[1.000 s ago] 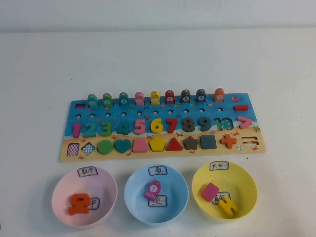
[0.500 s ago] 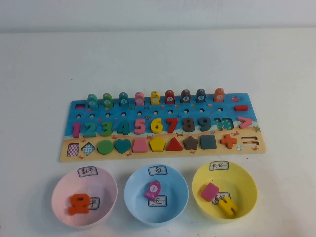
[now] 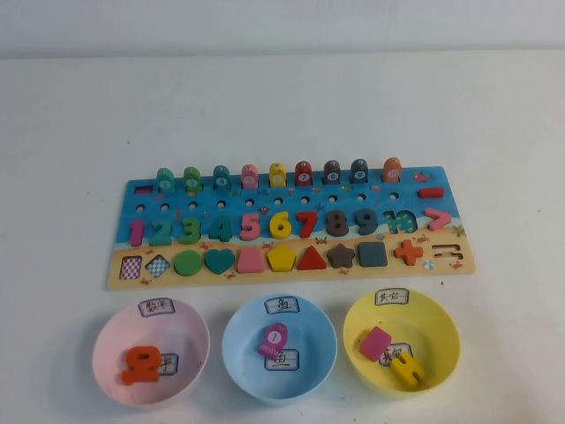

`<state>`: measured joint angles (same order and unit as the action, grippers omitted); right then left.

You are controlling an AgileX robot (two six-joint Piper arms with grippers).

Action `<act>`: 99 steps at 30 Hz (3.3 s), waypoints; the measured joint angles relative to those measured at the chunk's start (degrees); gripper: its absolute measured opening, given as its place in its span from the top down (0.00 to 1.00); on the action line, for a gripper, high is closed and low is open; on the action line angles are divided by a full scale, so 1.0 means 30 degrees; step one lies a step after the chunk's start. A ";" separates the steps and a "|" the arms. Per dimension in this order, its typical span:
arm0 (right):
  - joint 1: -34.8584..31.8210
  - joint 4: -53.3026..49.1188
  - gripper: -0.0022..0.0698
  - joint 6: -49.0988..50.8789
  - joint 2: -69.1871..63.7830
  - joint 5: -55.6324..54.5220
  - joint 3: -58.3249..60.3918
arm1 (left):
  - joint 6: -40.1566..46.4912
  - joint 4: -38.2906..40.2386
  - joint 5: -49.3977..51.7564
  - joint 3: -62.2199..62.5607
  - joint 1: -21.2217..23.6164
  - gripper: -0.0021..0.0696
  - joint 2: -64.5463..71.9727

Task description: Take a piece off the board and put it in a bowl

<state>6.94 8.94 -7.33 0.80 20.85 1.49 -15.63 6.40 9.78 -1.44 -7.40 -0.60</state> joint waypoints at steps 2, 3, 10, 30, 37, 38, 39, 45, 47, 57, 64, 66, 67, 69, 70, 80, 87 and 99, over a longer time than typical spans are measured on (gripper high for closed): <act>0.0000 0.0000 0.99 0.0000 0.0000 0.0000 0.0000 | -0.0454 0.0251 -0.0952 0.0000 0.0000 0.98 0.0000; 0.0000 0.0000 0.99 0.0000 0.0000 0.0000 0.0000 | -0.0591 0.0348 -0.1327 0.0000 0.0000 0.98 0.0000; 0.0000 0.0000 0.99 0.0000 0.0000 0.0000 0.0000 | -0.1062 0.0563 -0.3043 0.0000 0.0000 0.98 0.0000; 0.0000 0.0000 0.99 0.0000 0.0000 0.0000 0.0000 | 0.0478 0.0397 1.1453 1.3122 0.0000 0.98 1.1643; 0.0000 0.0000 0.99 0.0000 0.0000 0.0000 0.0000 | 0.2950 0.0324 1.3397 1.6721 0.0000 0.98 1.7777; 0.0000 0.0000 0.99 0.0000 0.0000 0.0008 0.0000 | 0.3075 0.0324 1.3397 1.7082 0.0000 0.98 1.8734; 0.0000 0.0000 0.99 0.0000 0.0000 0.0008 0.0000 | 0.3219 0.0324 1.3397 1.7517 0.0000 0.98 1.9697; 0.0000 0.0000 0.99 0.0000 0.0000 0.0008 0.0000 | 0.3482 0.0176 1.3397 1.9594 -0.0458 0.98 2.4530; 0.0000 0.0000 0.99 0.0000 0.0000 0.0008 0.0000 | 0.3482 0.0176 1.3397 2.0210 -0.0848 0.98 2.5784; 0.0000 0.0000 0.99 0.0000 0.0000 0.0008 0.0000 | 0.3496 -0.0230 1.5933 2.4810 -0.1604 0.98 3.1223; 0.0000 0.0000 0.99 0.0000 0.0000 0.0008 0.0000 | 0.4018 -0.0334 1.6447 2.6470 -0.1635 0.97 3.3051; 0.0000 0.0000 0.99 0.0000 0.0000 0.0008 0.0000 | 0.4578 -0.0334 1.6544 2.6703 -0.1635 0.94 3.3520; 0.0000 0.0000 0.99 0.0000 0.0000 0.0008 0.0000 | 0.4736 -0.0334 1.6640 2.6811 -0.1635 0.91 3.3798; 0.0000 0.0000 0.99 0.0000 0.0000 0.0008 0.0000 | 0.4915 -0.0334 1.6898 2.7108 -0.1679 0.84 3.4387; 0.0000 0.0000 0.99 0.0000 0.0000 0.0008 0.0000 | 0.4963 -0.0334 1.7013 2.7311 -0.1679 0.79 3.4679; 0.0000 0.0000 0.99 0.0000 0.0000 0.0041 0.0000 | 0.4997 -0.1237 1.7235 2.8787 -0.1679 0.65 3.6092; 0.0000 0.0000 0.99 0.0000 0.0000 0.0041 0.0000 | 0.4997 -0.1396 1.7166 2.8828 -0.1679 0.64 3.6926; 0.0000 0.0000 0.99 0.0000 0.0000 0.0041 0.0000 | 0.4997 -0.1564 1.5899 2.8828 -0.1679 0.64 3.7115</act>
<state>6.94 8.94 -7.33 0.80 20.97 1.49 -0.64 1.71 57.48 85.04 -12.43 110.75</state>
